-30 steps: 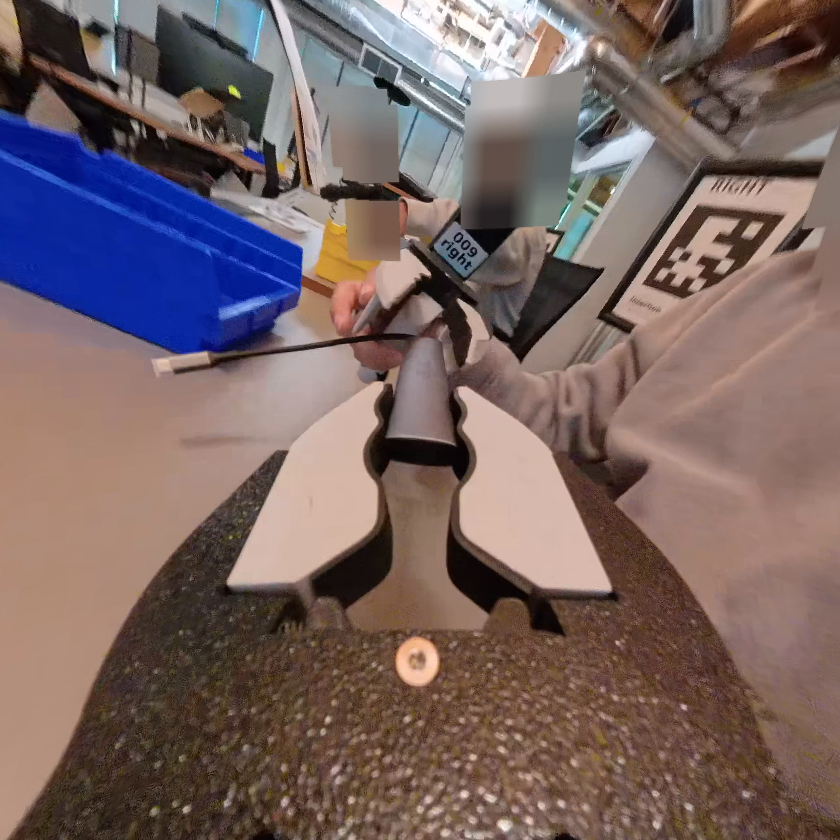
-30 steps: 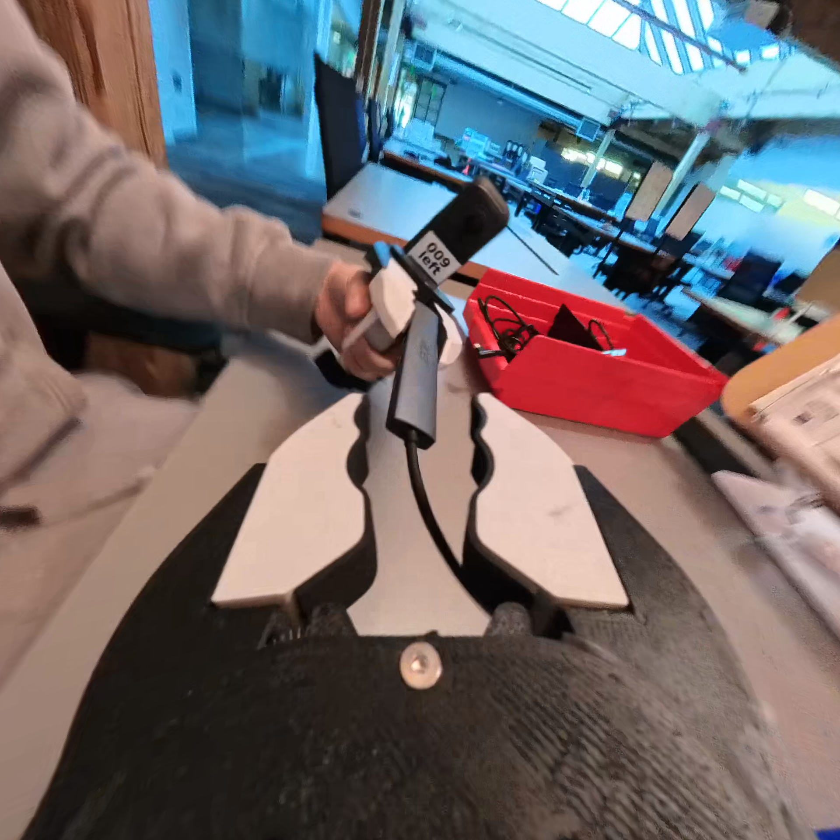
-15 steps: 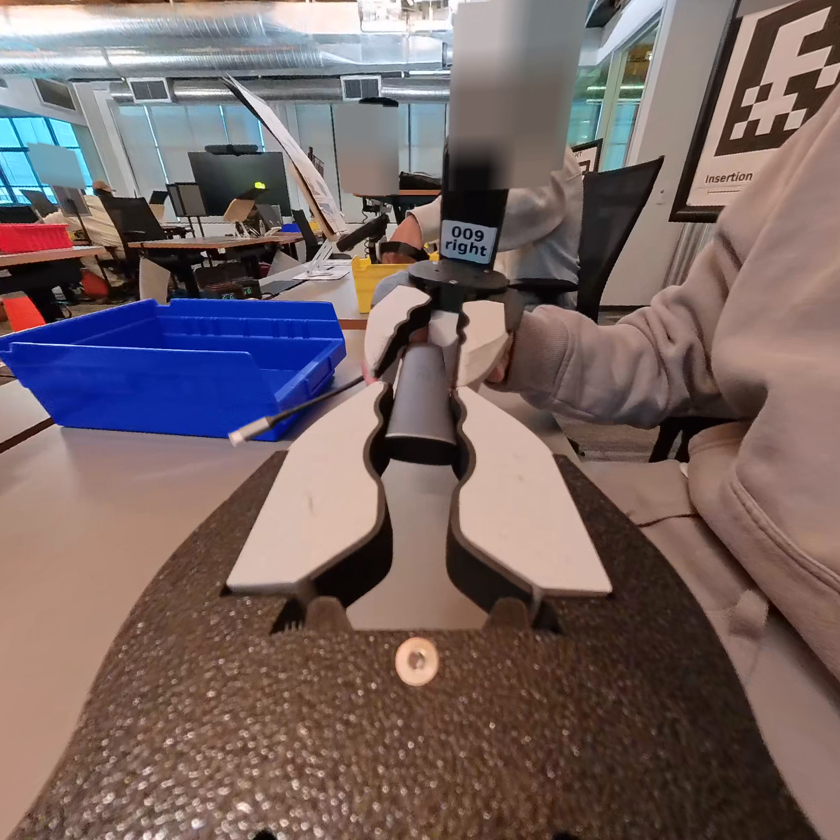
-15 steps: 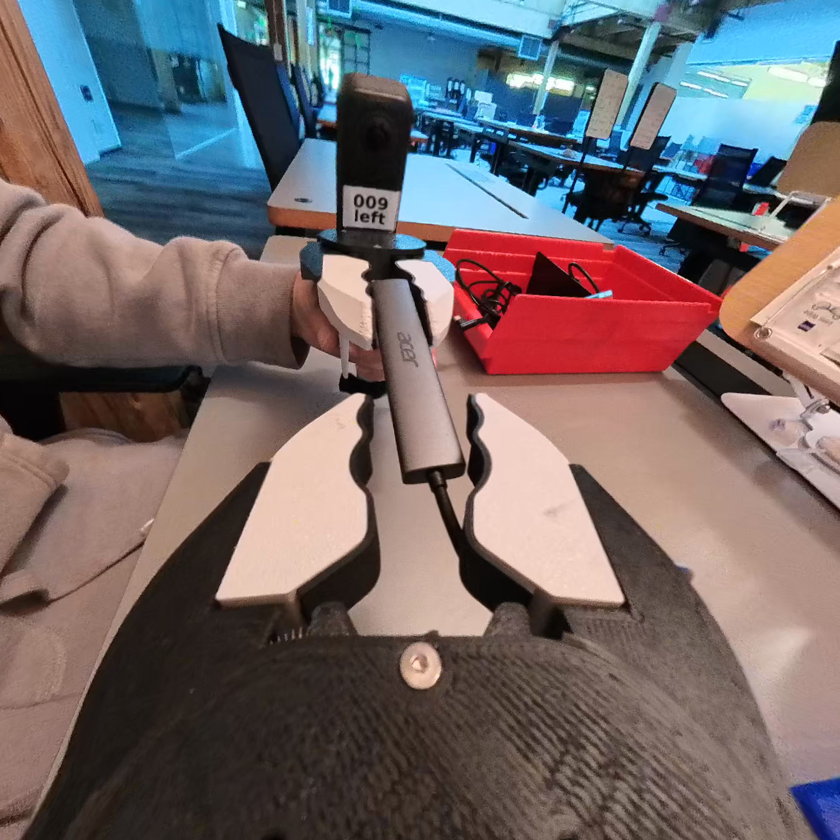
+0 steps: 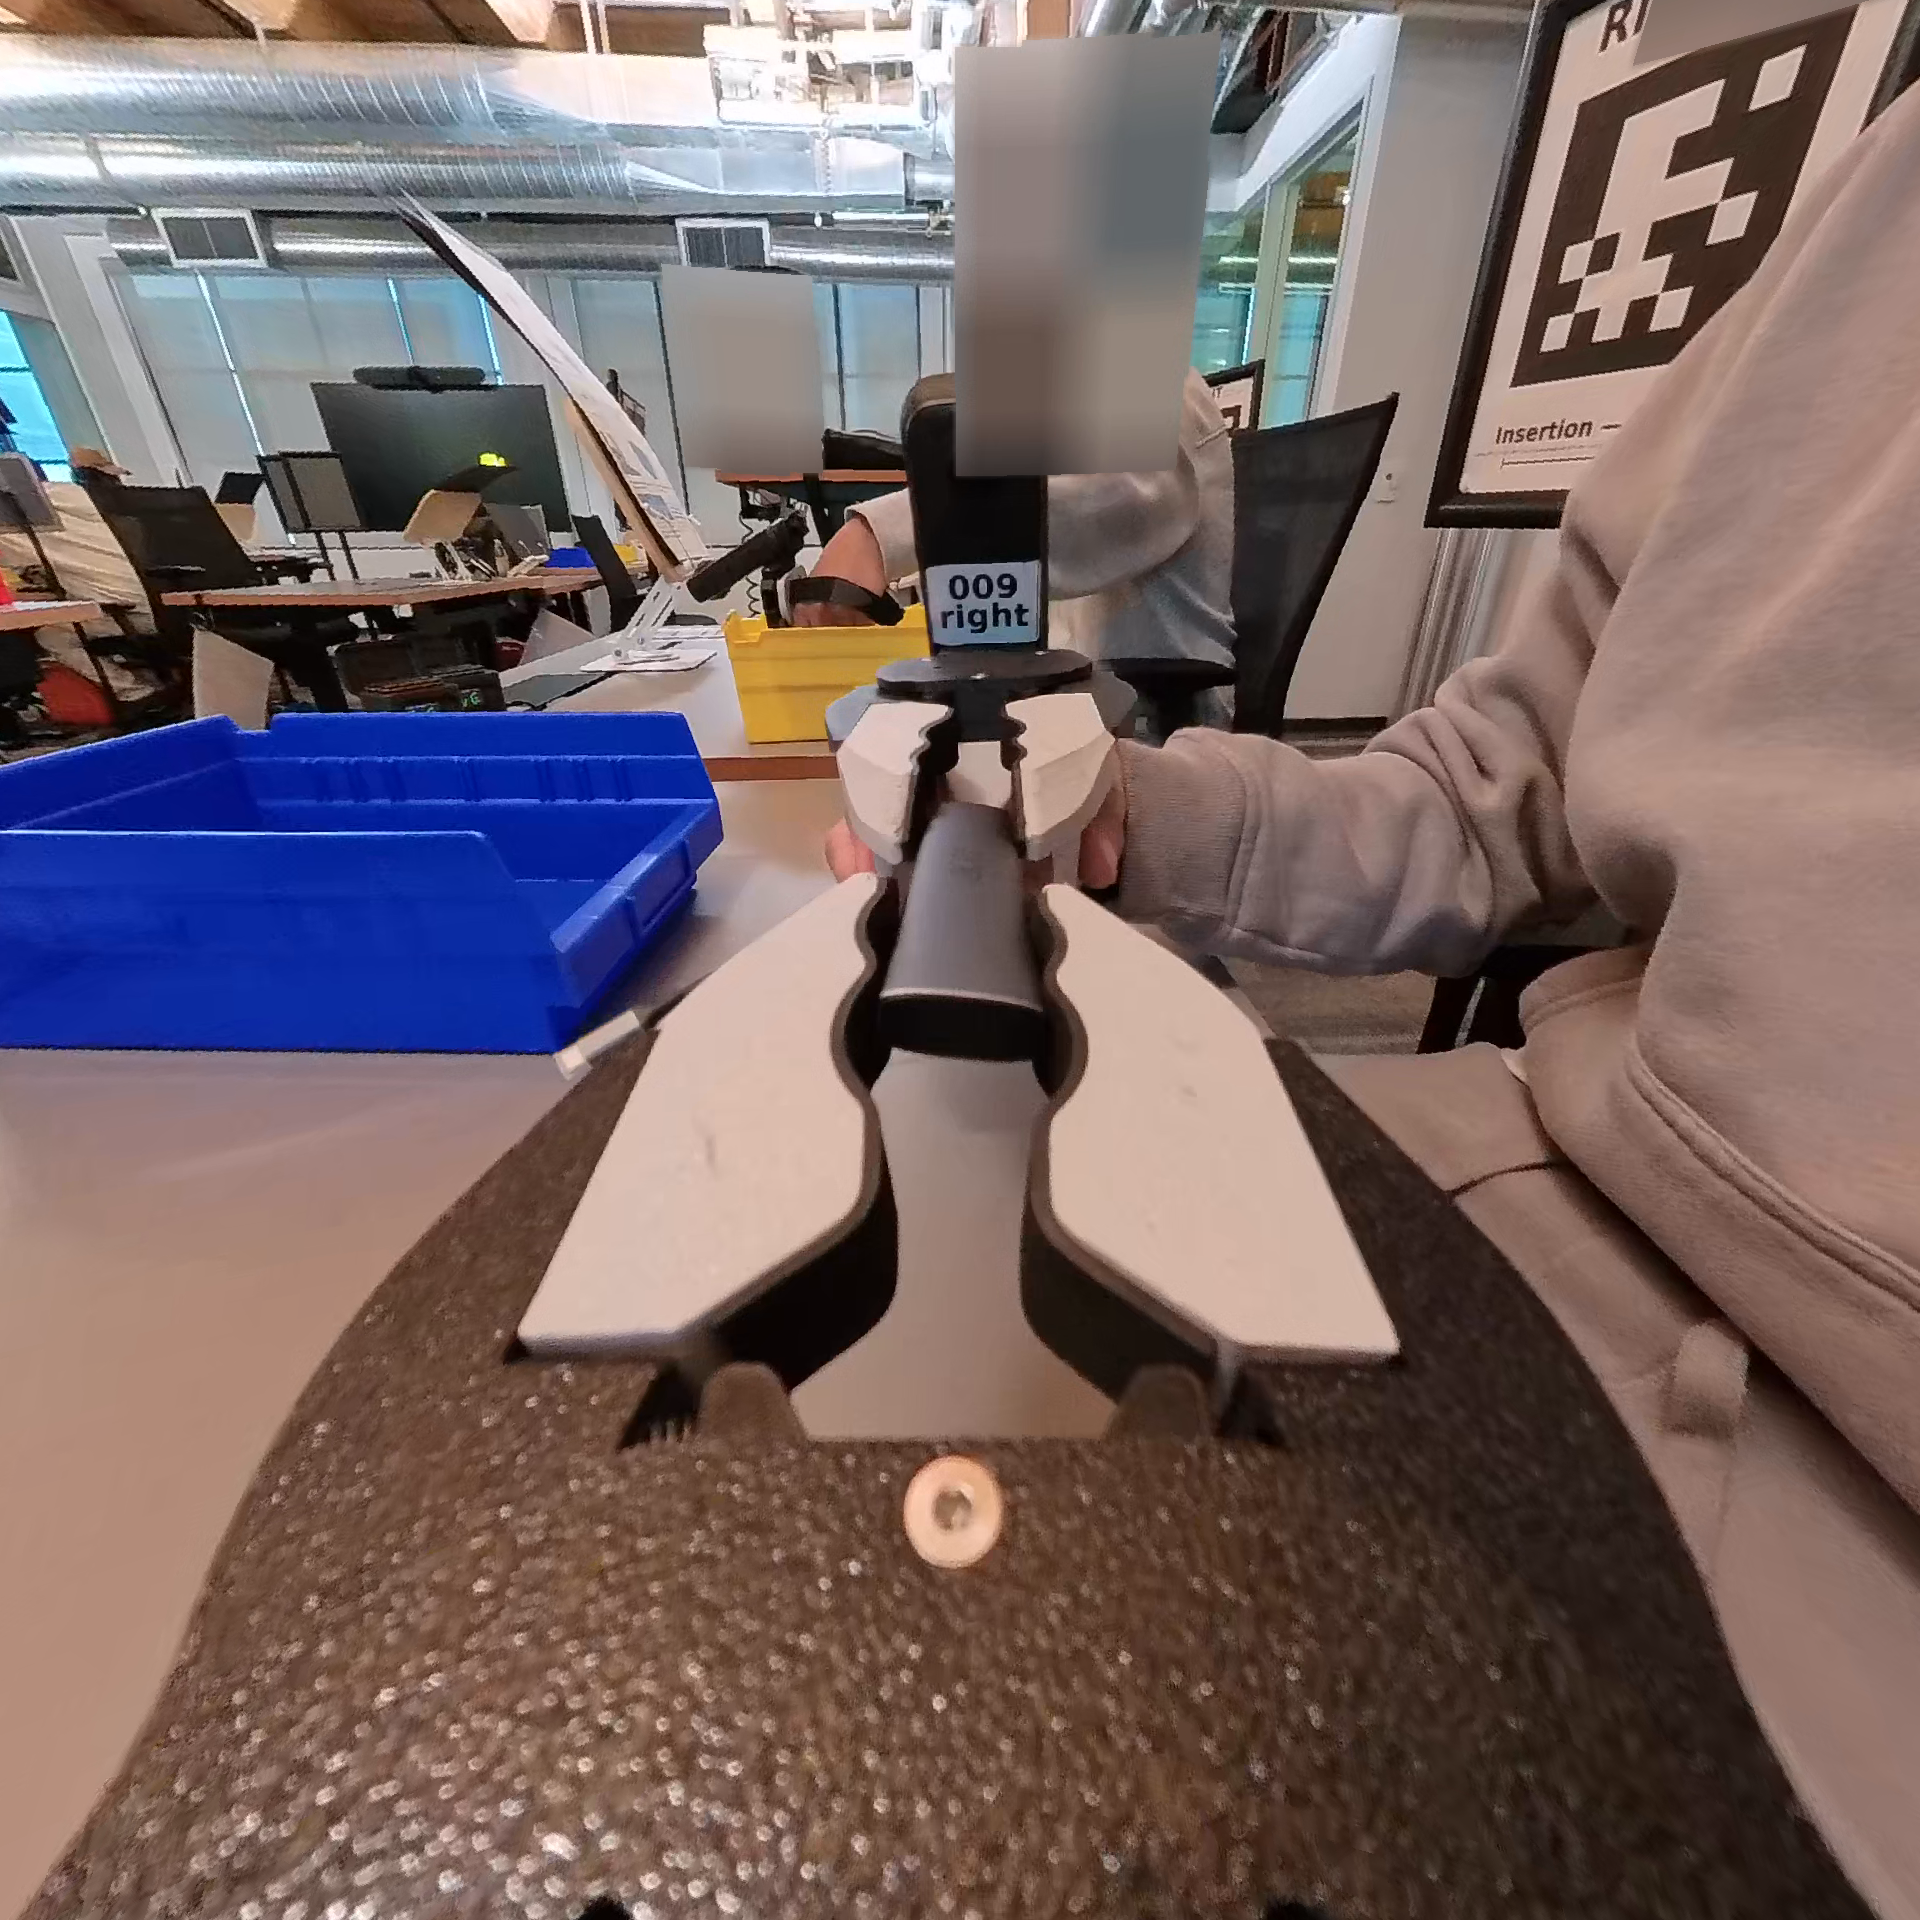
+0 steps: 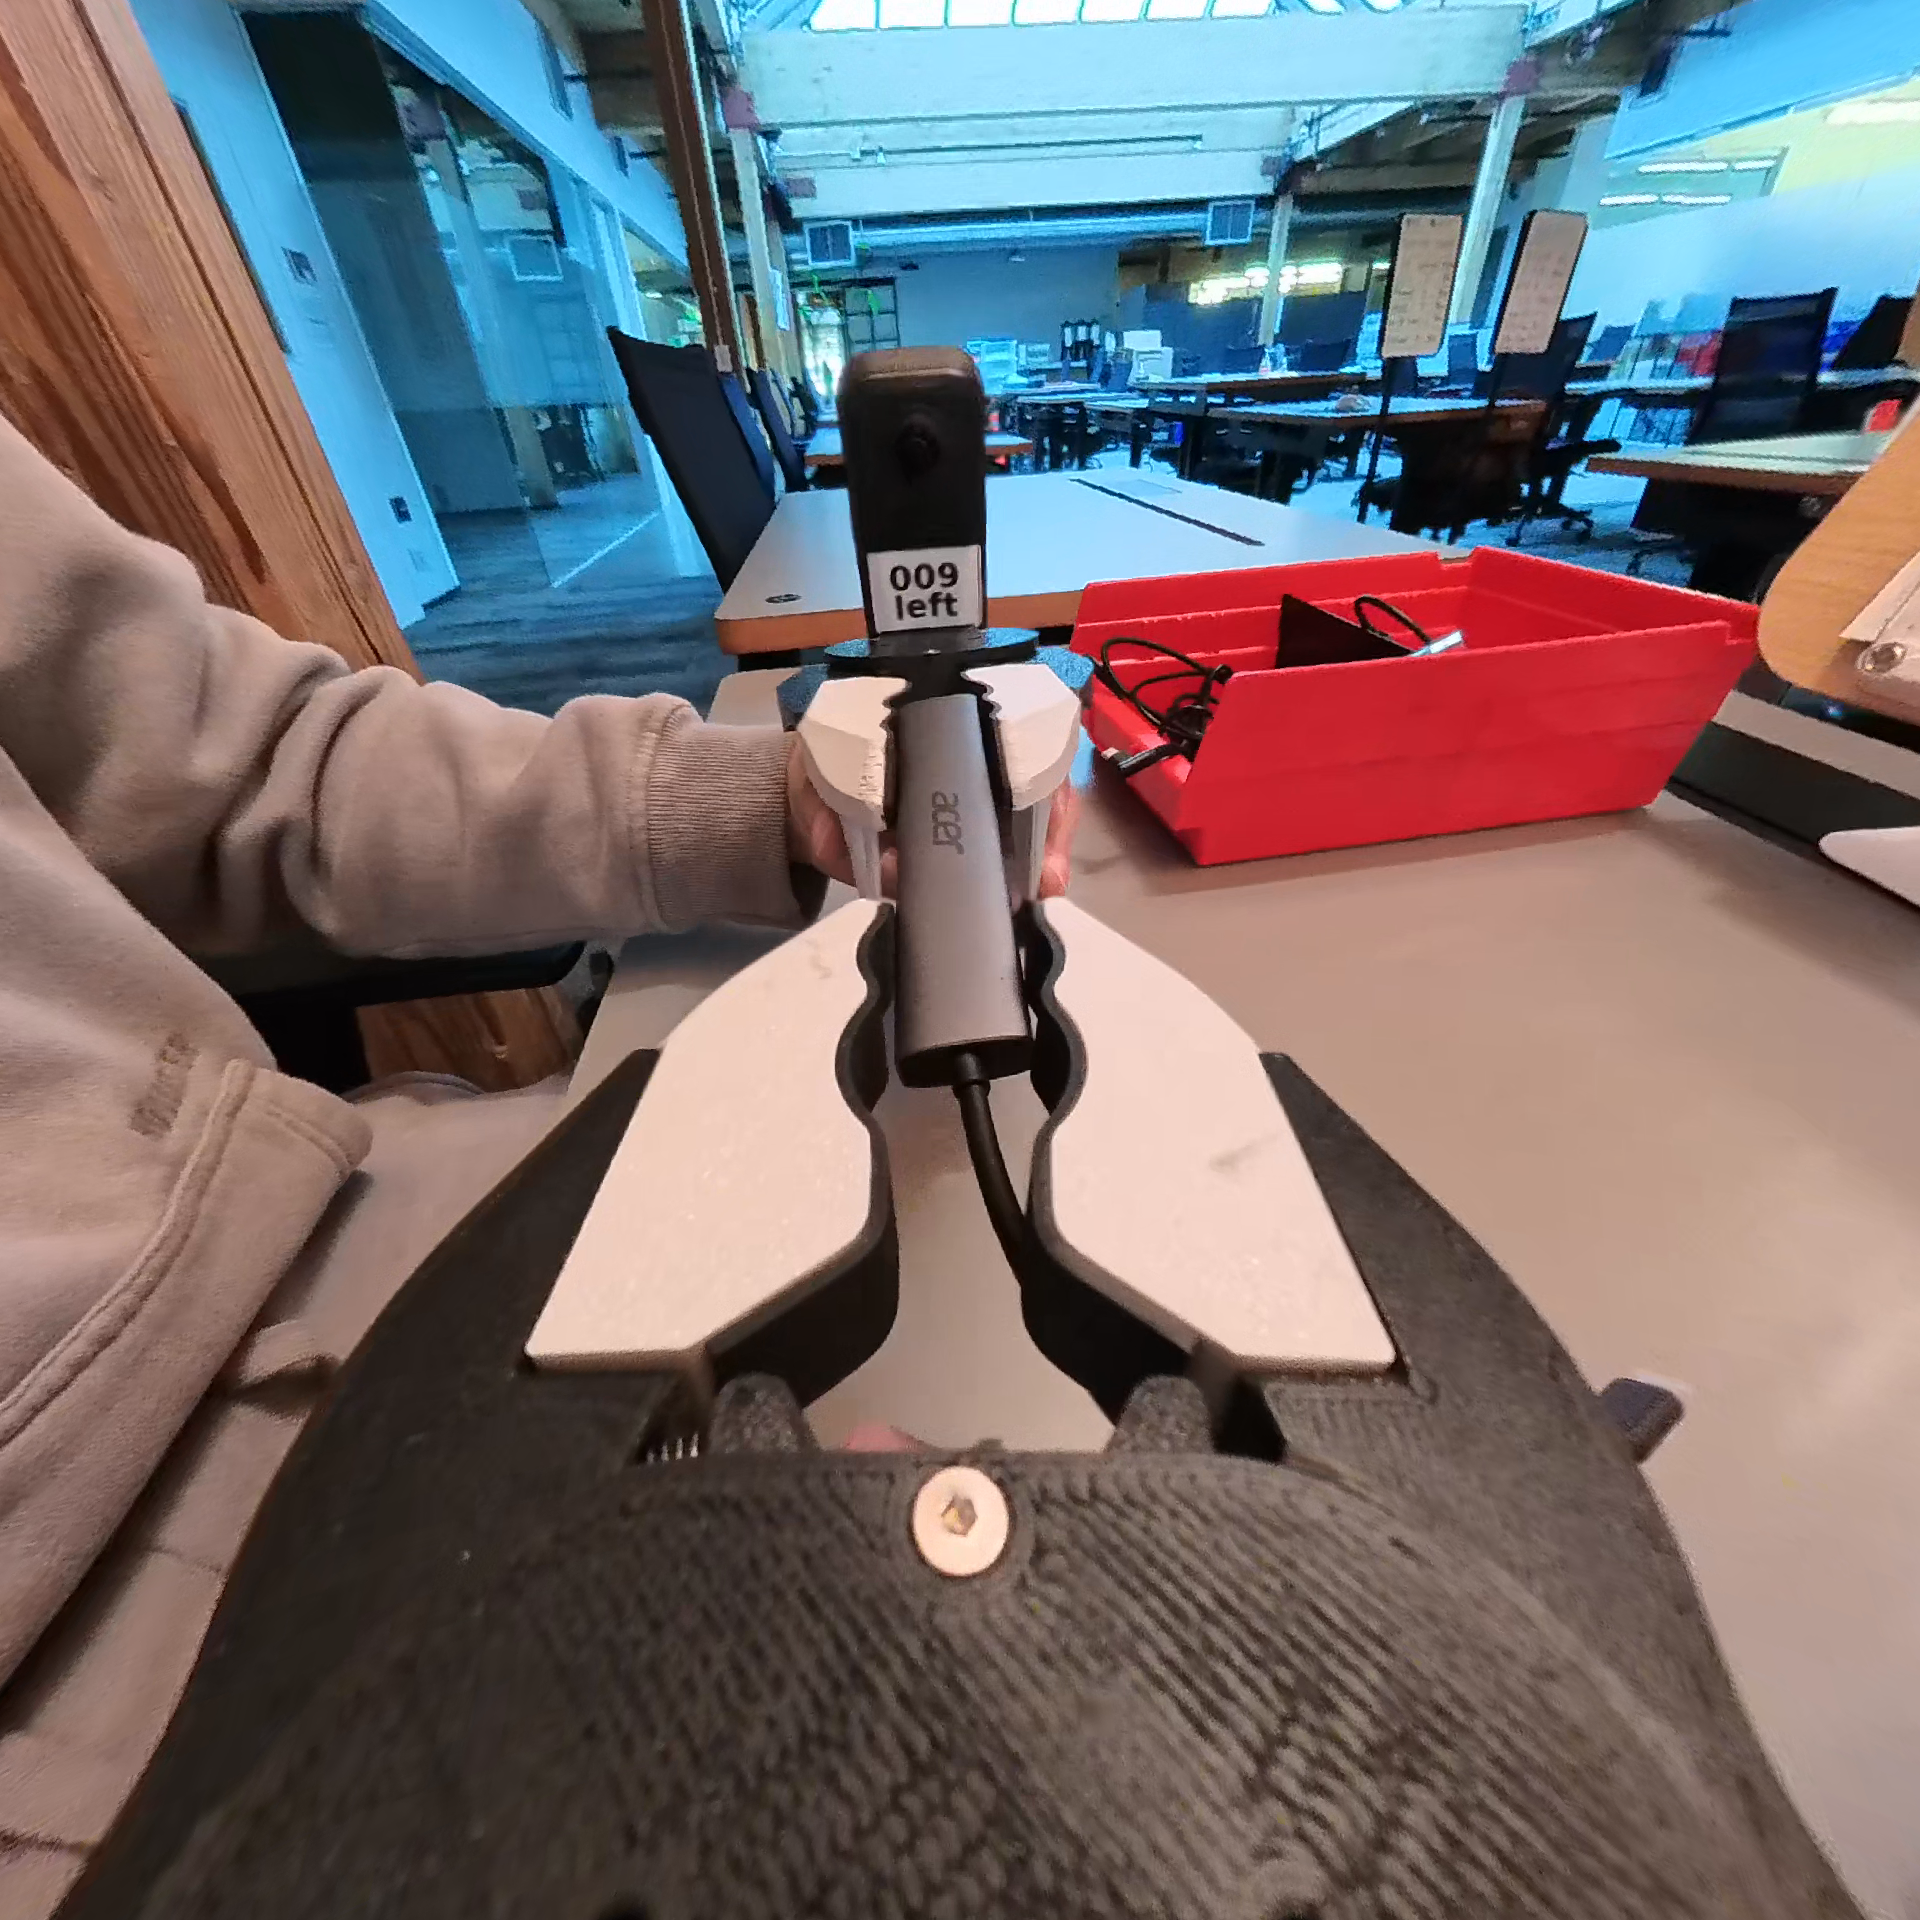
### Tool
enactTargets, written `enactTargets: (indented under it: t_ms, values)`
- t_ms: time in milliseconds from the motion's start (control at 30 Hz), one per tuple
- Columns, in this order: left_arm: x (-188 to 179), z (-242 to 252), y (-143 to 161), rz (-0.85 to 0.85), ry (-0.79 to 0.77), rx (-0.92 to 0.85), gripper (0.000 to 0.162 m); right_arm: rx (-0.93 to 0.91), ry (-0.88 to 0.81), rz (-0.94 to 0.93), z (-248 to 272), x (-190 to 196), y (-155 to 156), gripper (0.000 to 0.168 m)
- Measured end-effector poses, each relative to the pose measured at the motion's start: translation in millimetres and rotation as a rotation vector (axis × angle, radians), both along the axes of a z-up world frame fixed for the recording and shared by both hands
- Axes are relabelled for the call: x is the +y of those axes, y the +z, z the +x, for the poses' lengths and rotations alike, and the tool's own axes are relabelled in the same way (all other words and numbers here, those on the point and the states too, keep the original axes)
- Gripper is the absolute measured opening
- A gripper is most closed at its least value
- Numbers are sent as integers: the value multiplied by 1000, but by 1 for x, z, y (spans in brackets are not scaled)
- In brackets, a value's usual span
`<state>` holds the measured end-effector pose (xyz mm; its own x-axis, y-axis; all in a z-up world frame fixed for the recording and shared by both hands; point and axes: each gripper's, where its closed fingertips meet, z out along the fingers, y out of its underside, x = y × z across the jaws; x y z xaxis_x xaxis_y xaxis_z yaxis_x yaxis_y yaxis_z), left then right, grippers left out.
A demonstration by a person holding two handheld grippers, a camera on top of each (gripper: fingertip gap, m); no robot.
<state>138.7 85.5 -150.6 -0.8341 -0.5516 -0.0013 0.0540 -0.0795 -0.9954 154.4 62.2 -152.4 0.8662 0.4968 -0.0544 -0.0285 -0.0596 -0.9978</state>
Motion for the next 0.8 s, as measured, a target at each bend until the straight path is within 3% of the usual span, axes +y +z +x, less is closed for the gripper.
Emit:
enactTargets:
  t_ms: [167, 267, 300, 433, 567, 633, 800]
  values:
    - [1, 2, -5, -8, -1, 72, 25, -1, -15, 11, 0, 1, -5, 23]
    - [15, 4, -3, 38, 98, 121, 49, 5, -103, 84, 12, -1, -1, 24]
    - [24, 2, 1, 88, 141, 113, 46, 20, -131, 109, 19, -4, 3, 24]
    - [103, -3, 26, 294, 464, 101, 33, 31, -275, 203, 48, -22, 10, 23]
    - [221, -2, -10, 558, 869, 456, 33, 42, -385, 230, 63, -26, -1, 23]
    - [249, -3, -24, 606, 934, 551, 32, 39, -412, 229, 66, -24, -7, 23]
    - [278, 3, -55, 613, 970, 724, 32, 39, -410, 234, 66, -24, -7, 23]
